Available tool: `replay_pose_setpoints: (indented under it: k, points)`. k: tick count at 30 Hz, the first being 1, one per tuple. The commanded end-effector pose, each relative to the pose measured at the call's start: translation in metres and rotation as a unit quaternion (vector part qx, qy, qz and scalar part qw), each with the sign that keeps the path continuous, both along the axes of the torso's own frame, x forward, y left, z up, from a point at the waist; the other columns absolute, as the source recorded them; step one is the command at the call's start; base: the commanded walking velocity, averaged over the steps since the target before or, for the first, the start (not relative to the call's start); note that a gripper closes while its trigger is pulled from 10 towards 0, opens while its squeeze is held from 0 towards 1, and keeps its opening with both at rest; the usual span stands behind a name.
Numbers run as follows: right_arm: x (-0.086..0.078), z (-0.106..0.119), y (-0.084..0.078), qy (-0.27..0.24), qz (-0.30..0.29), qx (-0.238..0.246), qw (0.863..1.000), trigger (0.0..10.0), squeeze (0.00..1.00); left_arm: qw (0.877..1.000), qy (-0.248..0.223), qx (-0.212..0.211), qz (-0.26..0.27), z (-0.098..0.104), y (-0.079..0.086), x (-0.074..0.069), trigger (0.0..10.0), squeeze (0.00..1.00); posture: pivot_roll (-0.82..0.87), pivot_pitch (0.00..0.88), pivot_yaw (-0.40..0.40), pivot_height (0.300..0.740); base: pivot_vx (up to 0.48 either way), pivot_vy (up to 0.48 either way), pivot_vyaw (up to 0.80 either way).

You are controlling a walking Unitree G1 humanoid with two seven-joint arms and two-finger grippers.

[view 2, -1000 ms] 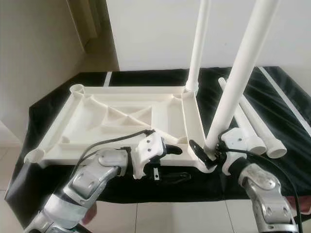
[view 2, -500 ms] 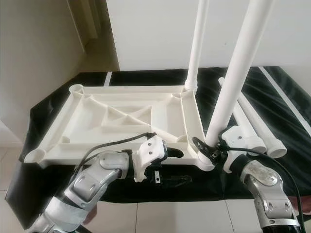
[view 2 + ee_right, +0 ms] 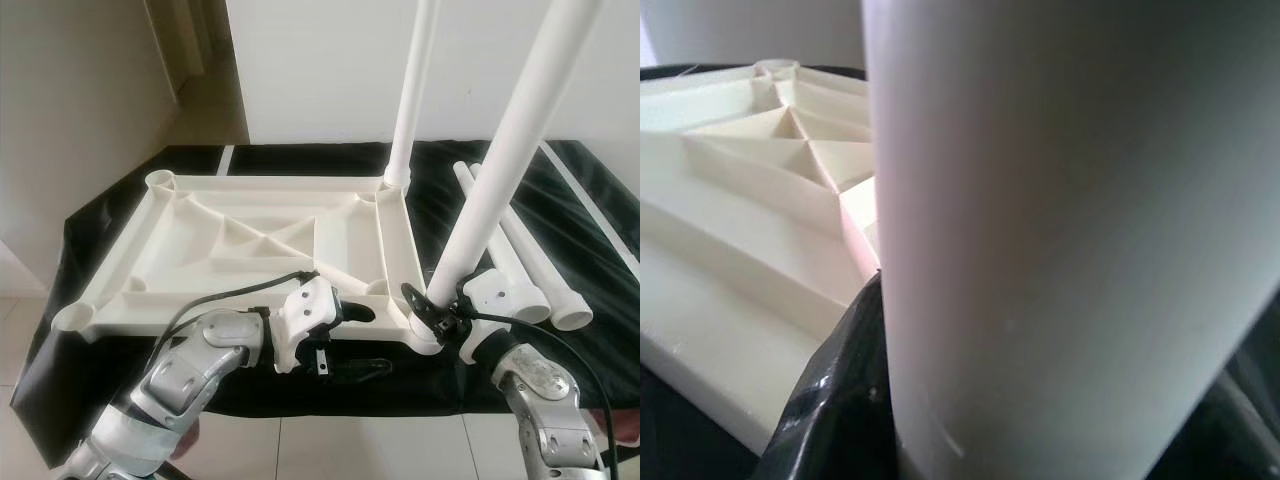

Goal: Building children table

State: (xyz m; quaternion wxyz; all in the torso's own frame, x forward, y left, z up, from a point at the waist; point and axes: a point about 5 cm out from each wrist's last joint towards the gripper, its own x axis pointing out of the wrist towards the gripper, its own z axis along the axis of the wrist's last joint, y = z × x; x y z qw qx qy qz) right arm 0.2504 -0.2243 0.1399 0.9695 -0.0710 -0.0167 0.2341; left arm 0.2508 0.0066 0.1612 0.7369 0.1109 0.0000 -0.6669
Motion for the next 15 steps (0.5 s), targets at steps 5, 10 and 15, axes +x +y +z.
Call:
replay_pose_setpoints:
  k: [5,10,15]
  points:
    - [0.003,-0.023,0.002,0.074,-0.037,0.058,0.995,10.0,0.0,1.0,-0.016,-0.006,0.024,0.008,0.002,0.004,10.0,0.0,-0.02,0.0,0.022,0.74,0.0,0.0,0.0]
    - [0.01,-0.021,0.009,0.084,-0.04,0.076,0.993,10.0,0.0,1.0,-0.016,-0.006,0.024,0.008,0.002,0.004,10.0,0.0,-0.02,0.0,0.021,0.74,0.0,0.0,0.0]
    - [0.012,-0.02,0.012,0.082,-0.043,0.084,0.992,10.0,0.0,1.0,-0.015,-0.008,0.026,0.009,0.002,0.003,10.0,0.0,-0.01,0.0,0.011,0.74,0.0,0.0,0.0]
